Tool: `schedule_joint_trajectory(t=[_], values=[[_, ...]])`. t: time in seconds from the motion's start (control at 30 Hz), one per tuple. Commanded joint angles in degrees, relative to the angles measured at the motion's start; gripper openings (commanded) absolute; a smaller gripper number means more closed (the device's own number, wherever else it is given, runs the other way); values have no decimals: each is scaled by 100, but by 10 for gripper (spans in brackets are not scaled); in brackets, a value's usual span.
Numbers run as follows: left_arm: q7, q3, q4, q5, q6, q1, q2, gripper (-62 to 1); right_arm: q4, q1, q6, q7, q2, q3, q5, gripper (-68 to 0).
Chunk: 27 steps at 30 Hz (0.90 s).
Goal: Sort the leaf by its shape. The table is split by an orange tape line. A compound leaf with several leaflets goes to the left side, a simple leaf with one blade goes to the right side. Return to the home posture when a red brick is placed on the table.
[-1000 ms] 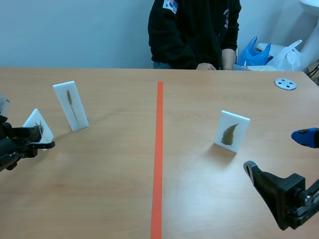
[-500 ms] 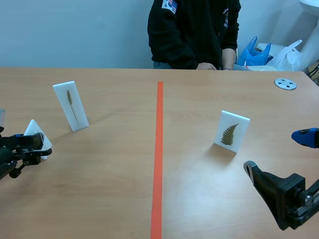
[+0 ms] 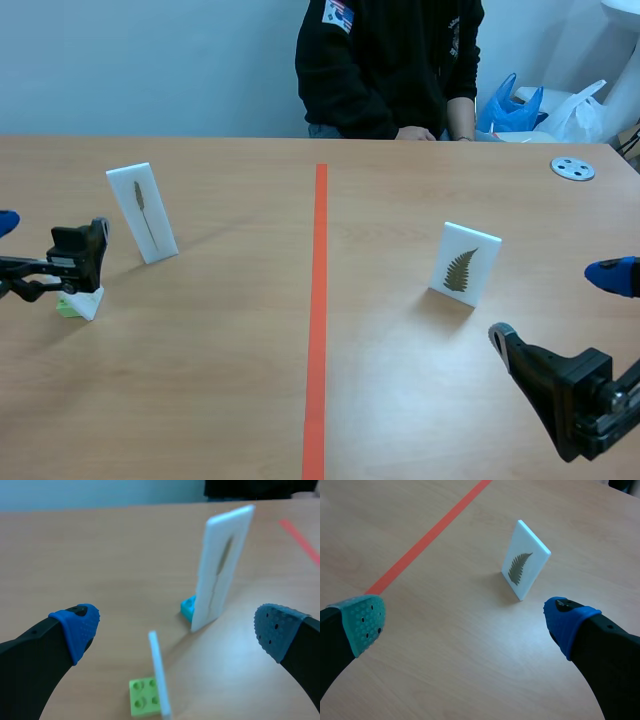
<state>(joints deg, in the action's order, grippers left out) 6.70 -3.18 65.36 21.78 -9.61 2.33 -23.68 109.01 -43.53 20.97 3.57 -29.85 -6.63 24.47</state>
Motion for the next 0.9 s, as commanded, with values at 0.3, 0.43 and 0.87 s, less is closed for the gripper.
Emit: schedule_joint_trajectory(t=[0.3, 0.43, 0.87], values=[[-693, -264, 2798, 37, -273, 1445, -129, 14, 107, 68, -2, 87, 2, -33, 20, -12], [-739, -264, 3506, 35, -481, 2133, -127, 14, 107, 68, -2, 85, 2, -33, 20, -12], [-833, -262, 4645, 20, -815, 3978, 42, 14, 107, 68, -2, 87, 2, -33, 20, -12]])
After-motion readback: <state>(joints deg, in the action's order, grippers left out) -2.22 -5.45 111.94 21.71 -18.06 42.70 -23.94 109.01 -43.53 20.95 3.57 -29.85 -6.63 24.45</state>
